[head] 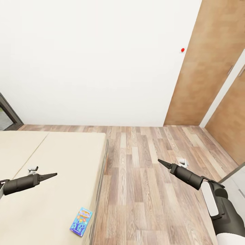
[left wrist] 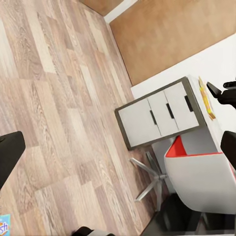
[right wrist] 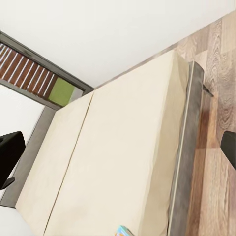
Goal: Put all the toys in the child's room - the three board games (two on the bed and one on the table), the two jigsaw puzzles on the table, and the tennis ball on the table - inside the toy box on the table in the child's room.
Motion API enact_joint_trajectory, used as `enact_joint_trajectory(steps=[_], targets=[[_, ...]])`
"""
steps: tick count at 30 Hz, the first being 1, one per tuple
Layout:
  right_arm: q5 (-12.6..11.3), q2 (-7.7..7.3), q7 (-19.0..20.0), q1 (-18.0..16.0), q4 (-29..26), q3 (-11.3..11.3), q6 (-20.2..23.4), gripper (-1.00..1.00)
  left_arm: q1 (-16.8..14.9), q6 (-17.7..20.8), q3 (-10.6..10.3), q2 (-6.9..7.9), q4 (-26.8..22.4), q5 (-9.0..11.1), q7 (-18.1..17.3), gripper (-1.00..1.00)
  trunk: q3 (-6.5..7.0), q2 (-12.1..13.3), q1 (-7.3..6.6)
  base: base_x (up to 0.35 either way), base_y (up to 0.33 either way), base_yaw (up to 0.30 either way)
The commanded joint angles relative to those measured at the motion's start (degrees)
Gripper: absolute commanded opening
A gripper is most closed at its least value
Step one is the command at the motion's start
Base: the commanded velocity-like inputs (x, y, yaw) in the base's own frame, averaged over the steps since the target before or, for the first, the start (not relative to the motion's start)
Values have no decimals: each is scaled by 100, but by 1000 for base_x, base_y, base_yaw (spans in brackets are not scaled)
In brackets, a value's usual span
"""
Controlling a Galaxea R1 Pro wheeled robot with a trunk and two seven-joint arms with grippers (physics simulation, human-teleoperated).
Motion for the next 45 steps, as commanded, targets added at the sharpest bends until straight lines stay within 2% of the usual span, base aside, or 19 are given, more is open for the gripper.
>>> enact_joint_trajectory(steps=[1, 45], targets=[[-17, 0, 7, -5, 0, -7, 34, 100, -5, 61, 21, -5, 0, -30, -31, 100, -1, -10, 4, 0, 0, 0], [-9, -2, 2, -5, 0, -9, 34, 100, -5, 54, 17, -24, 0, -27, -31, 100, 419, -10, 4, 0, 0, 9]])
